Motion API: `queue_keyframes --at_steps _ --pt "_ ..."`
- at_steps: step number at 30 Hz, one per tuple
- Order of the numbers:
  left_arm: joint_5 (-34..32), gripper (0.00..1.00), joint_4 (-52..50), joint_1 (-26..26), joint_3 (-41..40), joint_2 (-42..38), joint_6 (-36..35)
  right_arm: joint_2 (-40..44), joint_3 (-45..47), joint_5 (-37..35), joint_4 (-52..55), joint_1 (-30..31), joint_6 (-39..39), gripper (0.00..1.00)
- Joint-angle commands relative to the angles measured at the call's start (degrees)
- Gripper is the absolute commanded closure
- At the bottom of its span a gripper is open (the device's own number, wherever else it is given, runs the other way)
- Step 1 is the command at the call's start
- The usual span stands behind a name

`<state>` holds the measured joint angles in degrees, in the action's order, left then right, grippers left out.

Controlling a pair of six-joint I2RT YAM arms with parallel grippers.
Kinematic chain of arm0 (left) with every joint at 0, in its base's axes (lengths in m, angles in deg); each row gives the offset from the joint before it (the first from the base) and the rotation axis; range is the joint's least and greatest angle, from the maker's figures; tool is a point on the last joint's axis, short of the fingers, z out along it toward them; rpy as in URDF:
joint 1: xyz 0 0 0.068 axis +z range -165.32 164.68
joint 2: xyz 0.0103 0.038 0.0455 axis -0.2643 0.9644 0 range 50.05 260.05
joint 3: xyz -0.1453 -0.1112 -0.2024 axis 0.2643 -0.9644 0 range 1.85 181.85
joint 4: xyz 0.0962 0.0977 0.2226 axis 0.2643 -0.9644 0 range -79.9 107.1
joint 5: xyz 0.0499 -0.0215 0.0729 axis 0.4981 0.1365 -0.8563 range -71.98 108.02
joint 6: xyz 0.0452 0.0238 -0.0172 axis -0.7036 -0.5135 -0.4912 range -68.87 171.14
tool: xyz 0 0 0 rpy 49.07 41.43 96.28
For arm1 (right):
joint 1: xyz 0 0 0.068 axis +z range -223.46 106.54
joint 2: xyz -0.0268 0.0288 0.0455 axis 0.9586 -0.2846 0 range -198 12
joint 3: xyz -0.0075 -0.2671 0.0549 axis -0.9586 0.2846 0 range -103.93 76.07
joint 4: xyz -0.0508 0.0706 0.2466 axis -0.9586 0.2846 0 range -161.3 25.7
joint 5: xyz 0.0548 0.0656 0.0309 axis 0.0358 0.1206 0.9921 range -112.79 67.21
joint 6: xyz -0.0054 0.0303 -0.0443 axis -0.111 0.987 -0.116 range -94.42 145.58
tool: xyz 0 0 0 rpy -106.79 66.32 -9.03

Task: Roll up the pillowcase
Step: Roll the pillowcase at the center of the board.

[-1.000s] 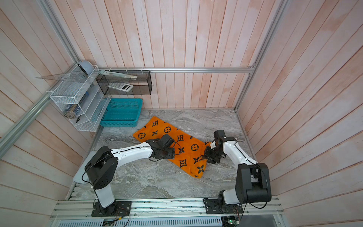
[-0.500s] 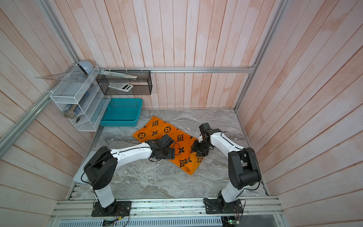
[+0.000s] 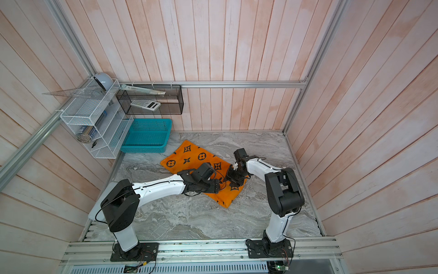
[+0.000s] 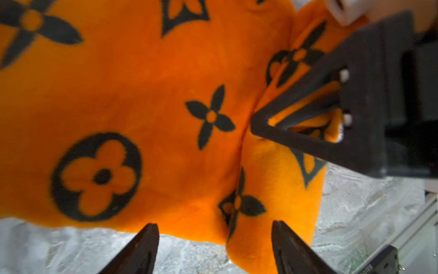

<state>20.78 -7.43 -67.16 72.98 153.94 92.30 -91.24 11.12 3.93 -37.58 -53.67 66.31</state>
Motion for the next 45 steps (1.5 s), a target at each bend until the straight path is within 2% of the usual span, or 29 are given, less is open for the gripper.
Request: queue_keyframes --at_steps 1,4,10,15,21,29,38,41,43,45 --pt "0.7 0.2 1.4 -1.5 1.4 2.3 -0.1 -0.8 0.8 -0.8 -1.9 0.0 0.8 0.51" --pt "1.3 0.22 0.6 -2.2 2.0 4.3 0.1 0.3 1.0 -1.2 -1.4 -0.2 0.9 0.51" --pt "-2.6 0.28 -0.7 -2.6 0.7 6.8 1.7 5.5 2.1 -0.5 -1.5 -1.8 1.5 0.48" --pt "-4.1 0.28 -0.8 -2.5 0.9 7.1 1.6 15.6 9.1 3.2 -4.3 -6.2 1.5 0.39" --pt "-3.8 0.28 -1.3 -2.5 1.2 7.0 1.2 23.9 16.1 1.3 1.6 -9.3 -3.5 0.36" --pt "-3.9 0.28 -1.9 -2.5 1.4 7.0 1.3 22.9 23.4 1.9 -4.7 -9.2 -1.3 0.36" --pt "-3.3 0.28 -1.8 -2.5 1.3 6.6 1.4 17.9 27.6 3.5 -19.6 -8.6 4.0 0.36" --pt "-3.0 0.28 -1.6 -2.5 0.8 6.6 1.4 16.6 27.2 2.4 -19.0 -8.2 3.7 0.43" --pt "-2.6 0.28 -1.4 -2.5 0.9 6.7 1.5 15.5 27.3 2.5 -19.7 -8.2 3.7 0.55" --pt "-2.5 0.28 -1.5 -2.5 1.0 6.6 1.6 14.6 27.5 2.5 -20.4 -8.2 3.9 0.71"
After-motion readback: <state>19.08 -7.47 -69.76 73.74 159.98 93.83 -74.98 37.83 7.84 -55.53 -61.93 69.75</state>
